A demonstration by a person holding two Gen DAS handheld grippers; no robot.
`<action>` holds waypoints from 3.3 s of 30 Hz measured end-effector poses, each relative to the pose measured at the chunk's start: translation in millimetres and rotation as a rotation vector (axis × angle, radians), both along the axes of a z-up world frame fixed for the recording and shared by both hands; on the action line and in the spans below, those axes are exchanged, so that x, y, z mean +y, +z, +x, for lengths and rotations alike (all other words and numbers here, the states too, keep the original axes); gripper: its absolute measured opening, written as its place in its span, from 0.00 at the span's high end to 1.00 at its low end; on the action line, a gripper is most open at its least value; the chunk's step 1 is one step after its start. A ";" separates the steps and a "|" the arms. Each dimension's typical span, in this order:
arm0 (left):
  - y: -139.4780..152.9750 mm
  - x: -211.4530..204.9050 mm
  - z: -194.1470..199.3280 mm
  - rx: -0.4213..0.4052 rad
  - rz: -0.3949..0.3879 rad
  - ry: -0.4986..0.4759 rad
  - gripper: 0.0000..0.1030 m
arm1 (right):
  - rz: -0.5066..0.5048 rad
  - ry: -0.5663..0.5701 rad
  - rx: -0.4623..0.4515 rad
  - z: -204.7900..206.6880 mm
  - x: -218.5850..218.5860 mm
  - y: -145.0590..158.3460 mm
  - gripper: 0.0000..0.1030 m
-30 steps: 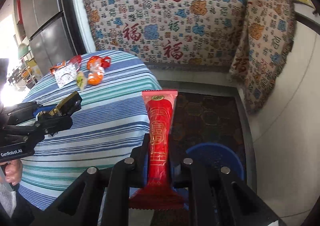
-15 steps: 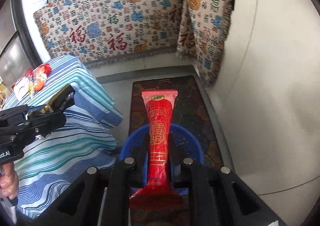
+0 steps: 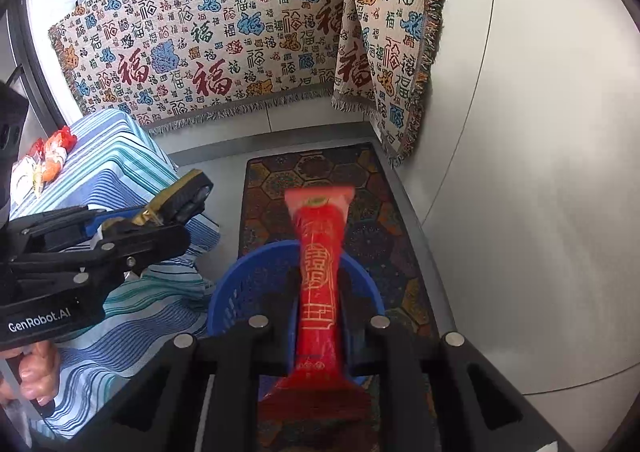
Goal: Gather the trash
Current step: 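Carry both items over the blue bin and open both grippers to drop them, then swing both tools back over the table toward the remaining trash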
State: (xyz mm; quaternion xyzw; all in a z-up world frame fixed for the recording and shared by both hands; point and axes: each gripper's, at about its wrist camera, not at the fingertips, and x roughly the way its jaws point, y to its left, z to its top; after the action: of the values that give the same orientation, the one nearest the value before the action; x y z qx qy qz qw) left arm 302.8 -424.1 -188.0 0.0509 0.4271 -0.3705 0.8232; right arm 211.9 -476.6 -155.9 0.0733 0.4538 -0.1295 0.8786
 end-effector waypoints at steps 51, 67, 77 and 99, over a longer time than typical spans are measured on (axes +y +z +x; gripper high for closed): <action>0.9 447.6 -21.3 -0.066 0.208 0.664 0.13 | -0.010 0.686 -0.067 79.5 358.6 1.4 0.51; -3.6 442.3 -15.2 -0.053 0.276 0.646 0.00 | -0.007 0.688 0.006 114.7 368.9 -9.5 0.38; -3.5 442.6 -10.9 -0.052 0.281 0.615 0.00 | -0.002 0.671 -0.006 121.6 368.7 -10.8 0.38; 0.0 447.1 130.6 -0.077 0.273 0.388 0.00 | 0.000 0.671 -0.022 119.8 368.5 -12.4 0.37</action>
State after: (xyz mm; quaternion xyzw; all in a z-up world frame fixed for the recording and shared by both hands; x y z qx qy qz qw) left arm 433.4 23.0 -188.0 0.0926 0.4435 -0.1419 0.8801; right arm 331.6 -108.1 -168.3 -0.0789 0.4431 0.1676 0.8771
